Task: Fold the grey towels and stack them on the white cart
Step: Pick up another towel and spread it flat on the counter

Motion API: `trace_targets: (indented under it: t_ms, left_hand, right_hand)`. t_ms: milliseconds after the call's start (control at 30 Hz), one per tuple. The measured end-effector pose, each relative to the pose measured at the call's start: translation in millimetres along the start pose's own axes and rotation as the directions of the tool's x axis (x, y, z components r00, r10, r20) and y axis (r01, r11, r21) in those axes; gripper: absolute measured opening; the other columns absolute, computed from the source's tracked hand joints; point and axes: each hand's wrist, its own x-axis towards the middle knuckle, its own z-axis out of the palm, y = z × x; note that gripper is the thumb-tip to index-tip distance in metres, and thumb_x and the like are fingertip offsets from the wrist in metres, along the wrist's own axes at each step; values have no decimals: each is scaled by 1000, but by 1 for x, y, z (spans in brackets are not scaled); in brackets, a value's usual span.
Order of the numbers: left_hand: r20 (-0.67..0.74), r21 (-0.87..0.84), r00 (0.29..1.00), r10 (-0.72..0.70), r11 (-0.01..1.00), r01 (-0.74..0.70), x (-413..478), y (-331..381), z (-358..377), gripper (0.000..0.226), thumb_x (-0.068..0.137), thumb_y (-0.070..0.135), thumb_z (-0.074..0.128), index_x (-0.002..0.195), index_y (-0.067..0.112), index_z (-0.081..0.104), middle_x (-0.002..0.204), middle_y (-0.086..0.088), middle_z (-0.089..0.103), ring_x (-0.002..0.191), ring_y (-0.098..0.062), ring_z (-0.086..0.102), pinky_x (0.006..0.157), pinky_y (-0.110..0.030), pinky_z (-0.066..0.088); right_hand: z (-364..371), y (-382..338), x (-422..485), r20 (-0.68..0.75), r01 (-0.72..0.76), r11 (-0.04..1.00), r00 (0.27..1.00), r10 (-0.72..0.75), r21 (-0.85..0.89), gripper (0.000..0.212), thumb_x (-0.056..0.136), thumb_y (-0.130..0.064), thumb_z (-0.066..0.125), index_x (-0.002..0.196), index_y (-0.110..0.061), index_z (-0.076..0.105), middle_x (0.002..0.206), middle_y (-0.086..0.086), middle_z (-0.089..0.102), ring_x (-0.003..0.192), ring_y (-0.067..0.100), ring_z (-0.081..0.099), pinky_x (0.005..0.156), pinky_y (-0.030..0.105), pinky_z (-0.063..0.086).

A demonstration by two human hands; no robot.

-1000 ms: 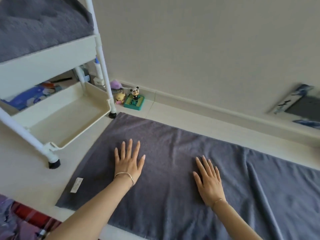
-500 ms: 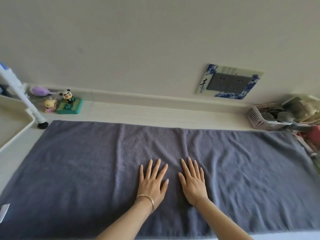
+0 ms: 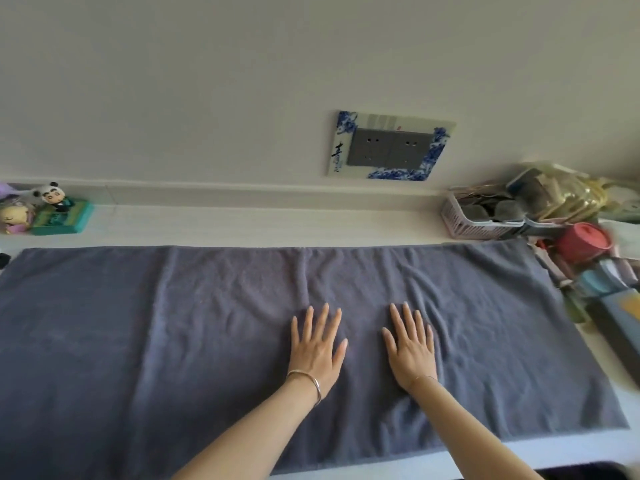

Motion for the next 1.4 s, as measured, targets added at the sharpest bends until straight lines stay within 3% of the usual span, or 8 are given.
trace_targets:
  t_ms: [100,333,533,733,900,1100,1267,1400]
  left_hand:
    - [37,16,999,9,1000,-9,5,37,12,50,98,44,12,137,24,37,136,-2,54,122,-29,54,103,-54,29]
    - [10,56,999,36,998,-36,27,102,40,53,87,45,31,136,24,37,136,-4,54,121,-31,54,101,-51,24]
    - [22,67,997,72,995,-74,48,159,58,57,88,49,30,141,27,35,142,-2,48,127,-30,49,102,-55,37]
    - [60,150,990,129,979,-137,53,195,76,61,87,57,30,139,29,43,144,-2,44,131,-31,43,106,-55,17]
    - [58,173,992,110,978,-119,65,207,72,64,85,60,31,136,25,48,139,-6,50,128,-34,46,105,-54,15]
    - [54,177,992,116,976,-124,70,215,82,66,88,64,25,141,26,39,145,-4,43,132,-32,42,105,-55,14]
    - [38,185,991,130,973,-134,66,217,87,65,89,62,25,142,27,35,148,-5,39,134,-34,37,106,-56,13]
    - [93,168,988,126,976,-140,64,228,85,66,93,62,9,142,28,36,147,-6,40,133,-36,38,104,-58,16]
  right_hand:
    - [-18,28,7,-54,79,996,996,-77,36,68,82,-61,-5,146,-37,-1,154,-14,-9,144,10,-13,116,32,-12]
    - [-39,143,32,-10,-57,998,998,57,-29,54,99,-50,17,149,-35,5,159,-8,-5,146,16,-9,118,37,-6]
    - [-47,189,19,-16,12,1000,1000,-12,-20,74,80,-64,-6,149,-37,2,157,-12,-5,146,13,-9,117,34,-9]
    - [-82,231,49,-210,-70,980,972,109,187,62,94,-49,43,148,-25,25,158,0,16,146,24,12,118,39,8]
    - [-117,278,90,-87,-338,809,900,428,481,71,88,-45,58,145,-13,29,152,11,30,139,30,27,113,41,23]
    - [-130,295,115,24,-454,553,787,616,699,47,87,-37,63,118,-1,57,121,16,59,114,32,53,93,35,39]
    - [-135,303,113,-75,-311,719,890,449,622,22,85,-27,68,91,-6,66,90,8,66,83,23,57,74,29,40]
    - [-153,313,102,-273,-199,774,859,433,602,19,91,-19,60,92,-1,58,86,10,59,80,24,51,72,29,35]
